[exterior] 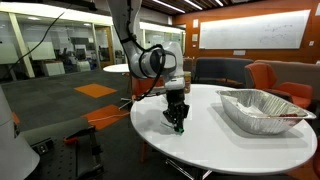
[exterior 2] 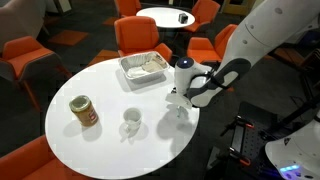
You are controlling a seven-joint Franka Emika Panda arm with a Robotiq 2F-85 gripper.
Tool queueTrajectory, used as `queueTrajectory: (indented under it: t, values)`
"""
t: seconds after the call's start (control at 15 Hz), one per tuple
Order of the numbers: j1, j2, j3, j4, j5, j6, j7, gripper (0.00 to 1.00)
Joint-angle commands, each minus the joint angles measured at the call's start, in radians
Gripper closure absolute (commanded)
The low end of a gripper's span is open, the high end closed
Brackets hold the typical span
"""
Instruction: Move the green marker to the right
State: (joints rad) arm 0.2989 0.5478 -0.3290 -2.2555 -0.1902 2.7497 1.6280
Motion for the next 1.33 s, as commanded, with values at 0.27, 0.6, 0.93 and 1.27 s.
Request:
queueTrajectory:
  t: [0.27,0.6,0.93,1.27]
  values:
    - [0.074,-0.053,-0.059,-0.065,-0.010,0.053,0.056,0.39]
    - [0.048,-0.276,-0.023,-0.062,-0.005,-0.138,0.030,0.00]
    - [-0.054,-0.507,0.138,-0.038,-0.039,-0.407,0.028,0.00]
    - [-0.151,-0.617,0.289,-0.037,-0.021,-0.489,0.019,0.00]
